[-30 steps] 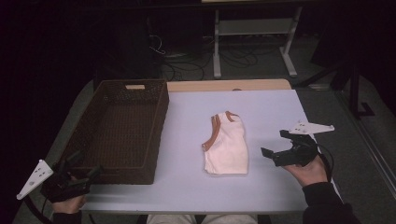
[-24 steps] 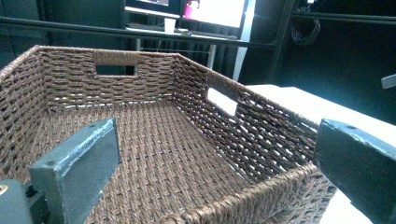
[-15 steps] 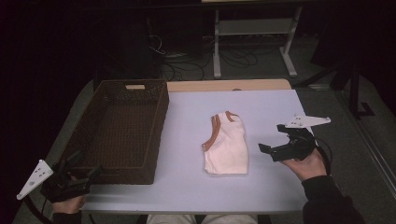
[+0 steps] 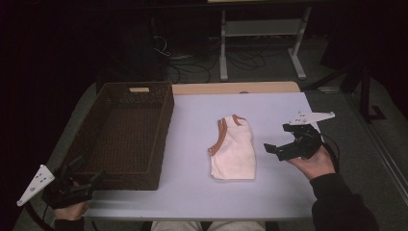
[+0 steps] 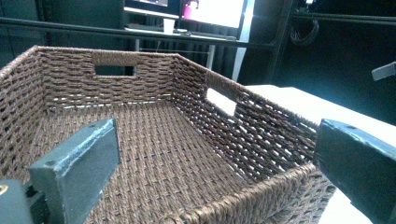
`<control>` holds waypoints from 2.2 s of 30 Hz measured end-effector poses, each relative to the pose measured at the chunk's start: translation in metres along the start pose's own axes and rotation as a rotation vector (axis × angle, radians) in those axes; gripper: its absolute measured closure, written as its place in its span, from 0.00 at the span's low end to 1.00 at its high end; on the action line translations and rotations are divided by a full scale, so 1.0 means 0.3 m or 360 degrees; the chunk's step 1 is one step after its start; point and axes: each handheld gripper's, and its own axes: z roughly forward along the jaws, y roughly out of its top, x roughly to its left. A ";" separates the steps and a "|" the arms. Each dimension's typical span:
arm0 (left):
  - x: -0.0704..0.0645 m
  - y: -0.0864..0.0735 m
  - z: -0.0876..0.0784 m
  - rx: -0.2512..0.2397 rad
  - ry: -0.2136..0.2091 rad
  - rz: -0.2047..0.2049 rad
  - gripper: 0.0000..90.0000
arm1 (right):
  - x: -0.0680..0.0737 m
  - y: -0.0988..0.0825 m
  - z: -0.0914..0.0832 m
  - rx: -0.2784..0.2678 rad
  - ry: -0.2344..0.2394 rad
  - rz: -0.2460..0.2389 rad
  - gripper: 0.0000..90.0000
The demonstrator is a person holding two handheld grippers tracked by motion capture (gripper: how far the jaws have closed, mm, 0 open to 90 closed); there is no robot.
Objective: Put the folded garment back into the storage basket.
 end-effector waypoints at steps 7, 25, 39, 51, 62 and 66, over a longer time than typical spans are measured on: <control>0.000 0.000 0.000 0.0003 0.0000 0.0001 0.00 | -0.014 0.031 0.018 0.0039 0.0009 -0.0002 0.00; 0.001 -0.001 0.001 0.0002 -0.0001 0.0002 0.00 | -0.107 0.040 0.080 0.0128 -0.0015 0.0104 0.00; 0.001 -0.001 0.001 0.0002 -0.0003 0.0002 0.00 | -0.112 0.039 0.162 0.0207 0.0010 0.0100 0.00; 0.002 -0.002 0.002 0.0002 -0.0004 0.0002 0.00 | -0.106 0.017 0.225 0.0271 0.0037 0.0137 0.00; 0.001 -0.002 0.002 0.0003 -0.0004 0.0000 0.00 | -0.103 -0.026 0.272 0.0322 0.0065 0.0170 0.00; 0.002 -0.002 0.002 0.0002 -0.0005 0.0001 0.00 | -0.095 -0.037 0.291 0.0342 0.0077 0.0178 0.00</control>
